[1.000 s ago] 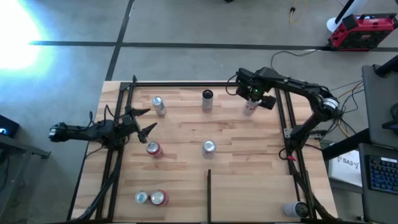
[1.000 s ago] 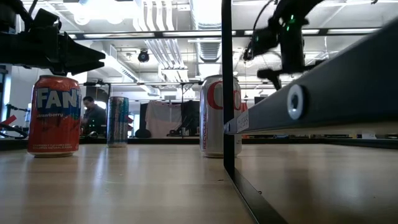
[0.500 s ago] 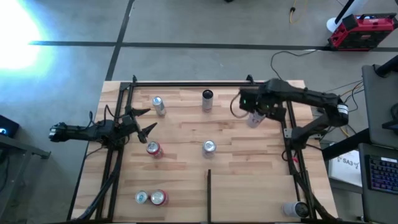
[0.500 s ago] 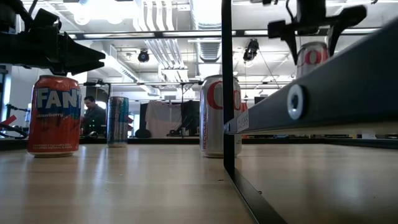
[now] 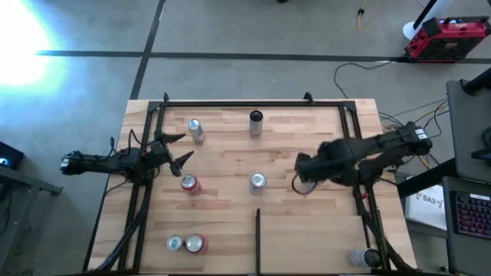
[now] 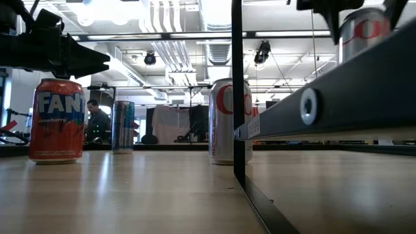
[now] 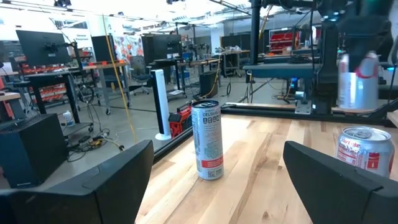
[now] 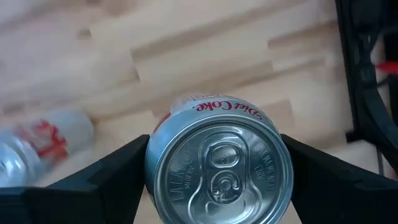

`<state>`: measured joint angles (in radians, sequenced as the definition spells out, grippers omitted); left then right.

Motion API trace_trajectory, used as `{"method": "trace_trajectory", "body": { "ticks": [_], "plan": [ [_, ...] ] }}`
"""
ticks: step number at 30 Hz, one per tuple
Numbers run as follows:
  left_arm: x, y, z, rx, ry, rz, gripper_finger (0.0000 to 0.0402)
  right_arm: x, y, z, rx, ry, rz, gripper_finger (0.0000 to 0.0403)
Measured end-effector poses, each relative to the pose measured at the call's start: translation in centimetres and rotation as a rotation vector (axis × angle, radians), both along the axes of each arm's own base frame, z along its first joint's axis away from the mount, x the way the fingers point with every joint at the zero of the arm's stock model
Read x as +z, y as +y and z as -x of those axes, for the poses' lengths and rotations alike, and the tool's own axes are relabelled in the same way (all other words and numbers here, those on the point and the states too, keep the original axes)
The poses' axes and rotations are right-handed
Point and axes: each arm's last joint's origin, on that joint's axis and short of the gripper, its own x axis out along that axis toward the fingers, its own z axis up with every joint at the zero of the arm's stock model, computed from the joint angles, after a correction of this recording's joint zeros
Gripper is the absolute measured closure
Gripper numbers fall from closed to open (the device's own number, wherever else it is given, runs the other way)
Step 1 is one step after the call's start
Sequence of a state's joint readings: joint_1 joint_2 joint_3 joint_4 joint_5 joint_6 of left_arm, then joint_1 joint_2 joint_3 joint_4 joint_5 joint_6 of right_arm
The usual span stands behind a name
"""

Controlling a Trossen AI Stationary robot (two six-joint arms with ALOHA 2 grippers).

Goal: Place canned beverage on shelf
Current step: Put the top white/red soda can on the the shelf

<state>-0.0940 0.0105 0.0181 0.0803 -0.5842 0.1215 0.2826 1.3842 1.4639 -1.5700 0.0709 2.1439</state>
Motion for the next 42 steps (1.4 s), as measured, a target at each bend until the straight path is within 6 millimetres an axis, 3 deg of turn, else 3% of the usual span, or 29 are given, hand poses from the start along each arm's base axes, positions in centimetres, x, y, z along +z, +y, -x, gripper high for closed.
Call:
{"method": "trace_trajectory", "body": {
  "ticks": [17, 25, 34, 42],
  "plan": [
    [0.0, 0.0, 0.0, 0.000, 0.000, 0.000, 0.0058, -0.5, 9.9, 4.4, 0.199, 0.023, -0.086, 0.0100],
    [0.0, 0.0, 0.0, 0.000, 0.000, 0.000, 0.0058, -2.3, 14.0, 3.4, 0.257, 0.040, -0.057, 0.0100],
    [0.0, 0.0, 0.0, 0.000, 0.000, 0.000, 0.0058, -1.9, 17.7, 1.7, 0.302, 0.076, -0.037, 0.0100],
    [0.0, 0.0, 0.0, 0.000, 0.000, 0.000, 0.0058, -2.7, 20.5, 2.8, 0.251, 0.109, -0.045, 0.0100]
  ]
}}
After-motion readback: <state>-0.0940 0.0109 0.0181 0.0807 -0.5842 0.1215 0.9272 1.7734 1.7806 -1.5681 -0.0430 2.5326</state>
